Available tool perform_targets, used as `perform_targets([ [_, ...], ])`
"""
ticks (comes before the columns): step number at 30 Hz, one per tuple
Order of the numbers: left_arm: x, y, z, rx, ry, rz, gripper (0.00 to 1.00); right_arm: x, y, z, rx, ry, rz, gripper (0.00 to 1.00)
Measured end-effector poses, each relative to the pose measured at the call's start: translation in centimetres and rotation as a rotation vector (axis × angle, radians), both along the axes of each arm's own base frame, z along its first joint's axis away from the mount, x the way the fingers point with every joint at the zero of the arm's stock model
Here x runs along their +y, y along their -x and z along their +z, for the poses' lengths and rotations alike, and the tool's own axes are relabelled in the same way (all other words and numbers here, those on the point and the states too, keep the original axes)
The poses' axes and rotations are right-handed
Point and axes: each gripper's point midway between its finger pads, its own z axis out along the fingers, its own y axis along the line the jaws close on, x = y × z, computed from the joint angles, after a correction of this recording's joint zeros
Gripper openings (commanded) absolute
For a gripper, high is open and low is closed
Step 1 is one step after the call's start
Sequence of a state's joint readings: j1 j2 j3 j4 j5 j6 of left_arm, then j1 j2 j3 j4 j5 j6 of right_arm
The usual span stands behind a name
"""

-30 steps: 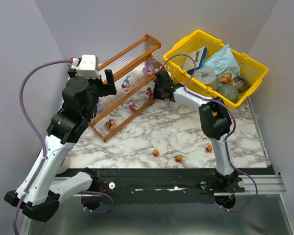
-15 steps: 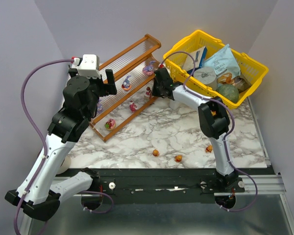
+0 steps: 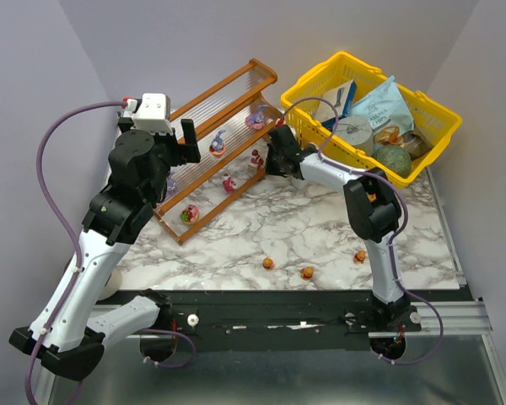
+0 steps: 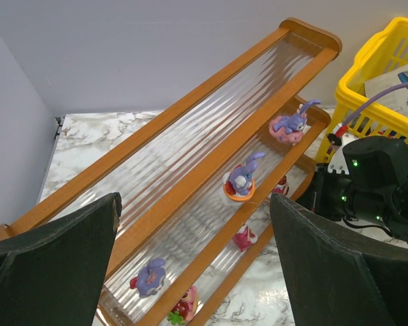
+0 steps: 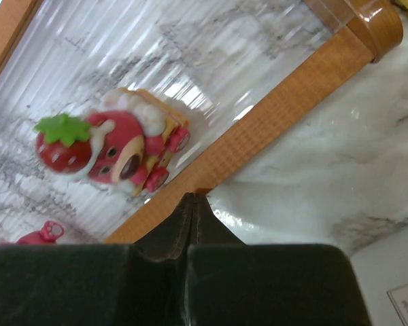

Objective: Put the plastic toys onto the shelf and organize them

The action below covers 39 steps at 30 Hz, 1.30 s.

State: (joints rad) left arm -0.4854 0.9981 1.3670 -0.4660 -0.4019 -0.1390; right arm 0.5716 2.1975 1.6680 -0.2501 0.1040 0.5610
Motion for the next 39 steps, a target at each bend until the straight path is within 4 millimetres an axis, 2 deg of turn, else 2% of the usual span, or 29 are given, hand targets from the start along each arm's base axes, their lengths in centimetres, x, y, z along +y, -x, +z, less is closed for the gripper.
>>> perform_targets([
  [3, 0.0, 0.0, 0.0, 0.001, 0.000, -0.001, 0.99, 0.3, 0.6, 0.5, -0.009, -0.010, 0.012, 0.05],
  [13, 0.1, -0.1, 0.0, 0.002, 0.000, -0.003, 0.99, 3.3, 1.4, 1.9, -0.045, -0.070, 0.072, 0.01],
  [22, 0.2, -0.3, -0.2, 0.005, -0.002, 0.002, 0.99, 4.9, 0.0, 3.7, -0.079, -0.150, 0.029, 0.01],
  [32, 0.2, -0.4, 0.1, 0.003, 0.000, 0.001, 0.99, 5.3, -0.7, 2.1, -0.059, -0.167, -0.054, 0.01],
  [39, 0.3, -0.5, 0.0, 0.005, -0.001, 0.005, 0.99, 5.7, -1.6, 2.8, -0.073, -0.190, -0.101, 0.01],
])
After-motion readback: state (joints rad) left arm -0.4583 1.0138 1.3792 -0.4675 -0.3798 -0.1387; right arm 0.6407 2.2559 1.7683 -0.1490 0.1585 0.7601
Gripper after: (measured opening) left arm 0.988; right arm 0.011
